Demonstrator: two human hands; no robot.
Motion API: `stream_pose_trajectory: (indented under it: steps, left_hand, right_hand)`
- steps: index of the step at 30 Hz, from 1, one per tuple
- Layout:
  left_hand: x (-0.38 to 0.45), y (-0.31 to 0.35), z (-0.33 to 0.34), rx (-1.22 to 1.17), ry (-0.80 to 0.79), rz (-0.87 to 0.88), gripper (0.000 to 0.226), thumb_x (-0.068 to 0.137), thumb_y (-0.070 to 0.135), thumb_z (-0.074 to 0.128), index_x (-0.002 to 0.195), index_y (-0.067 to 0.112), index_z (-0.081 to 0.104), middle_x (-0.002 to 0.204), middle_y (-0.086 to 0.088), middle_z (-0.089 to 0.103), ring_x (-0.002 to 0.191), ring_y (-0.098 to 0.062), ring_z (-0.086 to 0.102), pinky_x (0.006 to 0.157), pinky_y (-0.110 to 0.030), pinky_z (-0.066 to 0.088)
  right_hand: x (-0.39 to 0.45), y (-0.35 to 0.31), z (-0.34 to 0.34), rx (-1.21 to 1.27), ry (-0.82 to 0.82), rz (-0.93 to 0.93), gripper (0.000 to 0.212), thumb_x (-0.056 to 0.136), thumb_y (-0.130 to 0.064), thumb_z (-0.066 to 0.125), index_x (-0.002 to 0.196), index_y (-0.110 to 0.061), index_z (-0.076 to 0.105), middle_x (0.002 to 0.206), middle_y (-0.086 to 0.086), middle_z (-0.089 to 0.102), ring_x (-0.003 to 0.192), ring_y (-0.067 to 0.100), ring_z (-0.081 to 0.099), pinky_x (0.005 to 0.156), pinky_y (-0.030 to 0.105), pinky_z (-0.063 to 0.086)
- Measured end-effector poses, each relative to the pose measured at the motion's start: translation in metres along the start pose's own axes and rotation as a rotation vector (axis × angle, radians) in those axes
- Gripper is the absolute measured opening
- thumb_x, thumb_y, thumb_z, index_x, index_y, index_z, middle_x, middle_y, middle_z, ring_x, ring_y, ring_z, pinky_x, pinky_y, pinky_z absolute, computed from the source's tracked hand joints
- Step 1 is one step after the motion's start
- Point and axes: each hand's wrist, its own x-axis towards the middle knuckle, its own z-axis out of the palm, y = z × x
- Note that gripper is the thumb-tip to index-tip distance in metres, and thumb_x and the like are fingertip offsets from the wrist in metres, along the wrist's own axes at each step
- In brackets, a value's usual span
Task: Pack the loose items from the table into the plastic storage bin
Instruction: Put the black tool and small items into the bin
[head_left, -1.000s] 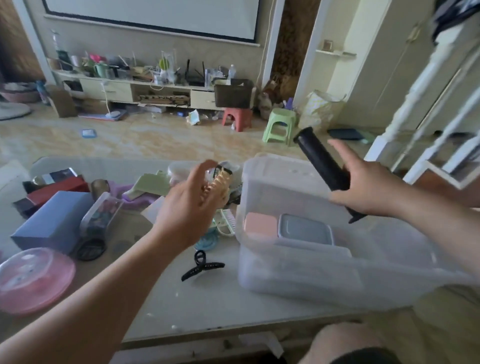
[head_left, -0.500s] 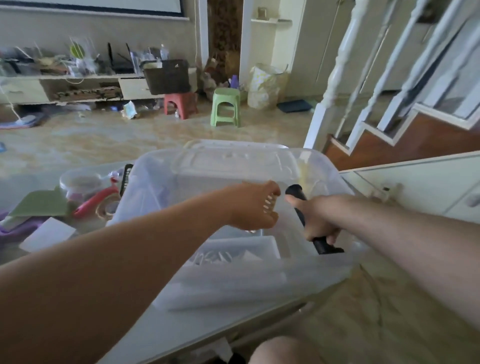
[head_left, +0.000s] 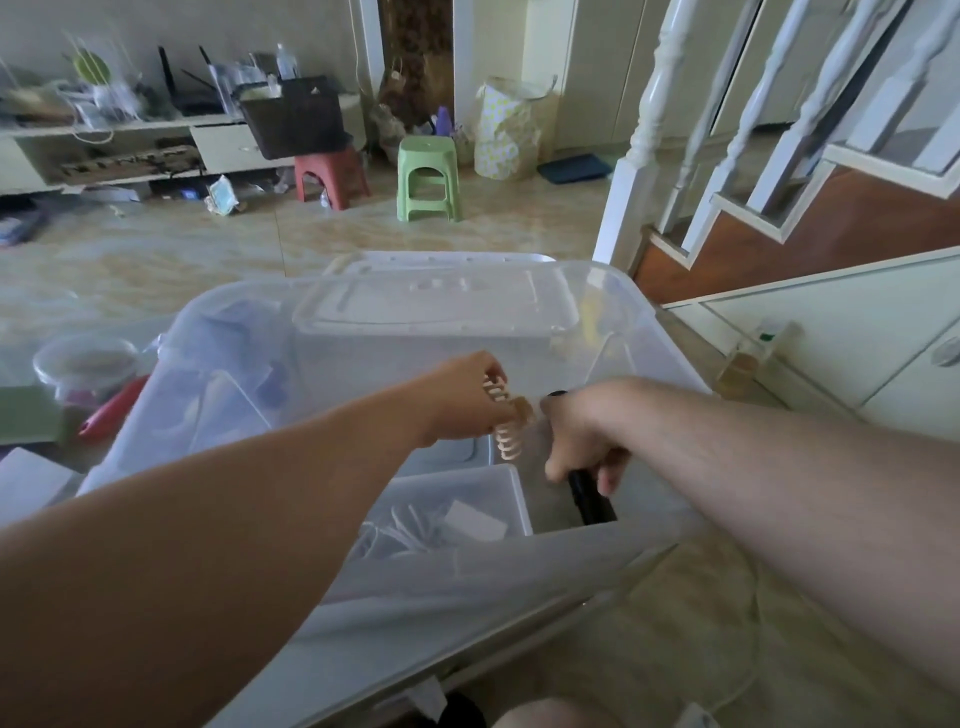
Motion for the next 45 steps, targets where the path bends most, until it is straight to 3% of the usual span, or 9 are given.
stream_pose_trajectory:
  steps: [4,9,14,17,23,30,35,41,45]
  left_hand:
    - [0.006,-0.003,0.003,-0.109,-0.03,-0.067,0.027,0.089,0.022,0.071,0.115,0.021,0.063,0.093,-0.01,0.077,0.085,-0.025,0.077,0.09,-0.049,0.062]
    - [0.006,0.0,0.007,-0.193,-0.059,-0.077,0.045,0.096,0.036,0.069,0.136,0.019,0.058,0.109,-0.008,0.075,0.098,-0.026,0.074,0.097,-0.046,0.059]
    - [0.0,0.005,-0.003,0.505,0.072,0.047,0.059,0.094,0.039,0.064,0.15,0.036,0.045,0.146,-0.009,0.049,0.138,-0.034,0.041,0.11,-0.044,0.038]
    - [-0.004,0.001,-0.002,0.708,-0.105,-0.037,0.064,0.089,0.057,0.064,0.15,0.048,0.043,0.148,-0.011,0.042,0.14,-0.039,0.037,0.112,-0.051,0.035]
    - [-0.005,0.004,-0.003,0.829,-0.3,-0.068,0.057,0.096,0.04,0.056,0.152,0.034,0.048,0.134,-0.005,0.059,0.115,-0.031,0.059,0.096,-0.043,0.047]
    - [-0.031,0.028,-0.021,0.851,-0.377,-0.071,0.057,0.106,0.045,0.048,0.156,0.018,0.043,0.155,-0.005,0.049,0.14,-0.028,0.047,0.11,-0.039,0.037]
    - [-0.079,0.022,-0.088,0.767,-0.157,-0.068,0.053,0.104,0.052,0.048,0.142,0.017,0.059,0.148,-0.004,0.057,0.134,-0.025,0.052,0.107,-0.036,0.039]
    - [-0.229,-0.074,-0.172,0.406,0.556,0.109,0.026,0.098,0.033,0.063,0.122,0.037,0.07,0.117,0.01,0.068,0.102,-0.012,0.064,0.092,-0.036,0.054]
    - [-0.306,-0.169,-0.173,0.281,0.763,-0.264,0.02,0.097,0.032,0.065,0.115,0.036,0.073,0.112,0.01,0.063,0.095,-0.009,0.059,0.068,-0.015,0.041]
  right_hand:
    - [-0.023,-0.008,-0.016,0.526,0.294,-0.254,0.093,0.082,-0.033,0.084,0.157,-0.03,0.029,0.112,0.01,0.066,0.073,0.027,0.074,0.064,0.039,0.066]
    - [-0.029,-0.016,-0.027,0.065,0.456,-0.199,0.05,0.09,-0.021,0.071,0.138,-0.019,0.057,0.102,0.009,0.071,0.077,0.027,0.076,0.061,0.034,0.064]
    - [-0.008,-0.029,-0.041,-0.11,0.315,-0.043,0.019,0.092,-0.005,0.068,0.11,-0.002,0.075,0.094,0.012,0.079,0.075,0.023,0.078,0.07,0.036,0.066]
    - [0.018,-0.037,-0.028,-0.081,0.253,-0.064,0.013,0.096,-0.004,0.064,0.095,0.001,0.076,0.091,0.013,0.079,0.071,0.024,0.077,0.069,0.034,0.064]
    - [0.038,-0.032,-0.006,0.127,0.218,-0.273,0.03,0.099,-0.012,0.061,0.128,-0.018,0.062,0.098,0.009,0.077,0.079,0.024,0.079,0.076,0.039,0.065]
    - [0.009,-0.041,-0.035,-0.221,0.434,-0.323,0.045,0.097,-0.037,0.063,0.142,-0.032,0.057,0.13,-0.006,0.067,0.11,0.019,0.062,0.09,0.032,0.049]
    - [-0.066,-0.079,-0.058,0.008,0.616,-0.482,0.034,0.094,-0.034,0.065,0.128,-0.037,0.066,0.121,-0.01,0.068,0.102,0.013,0.062,0.089,0.034,0.052]
    - [-0.163,-0.173,-0.028,0.234,0.732,-0.835,0.023,0.091,-0.028,0.07,0.112,-0.037,0.07,0.115,-0.011,0.068,0.093,0.011,0.065,0.081,0.031,0.052]
    - [-0.197,-0.258,0.016,0.182,0.747,-1.05,0.025,0.091,-0.022,0.068,0.114,-0.03,0.072,0.112,-0.006,0.064,0.092,0.006,0.059,0.073,0.02,0.044]
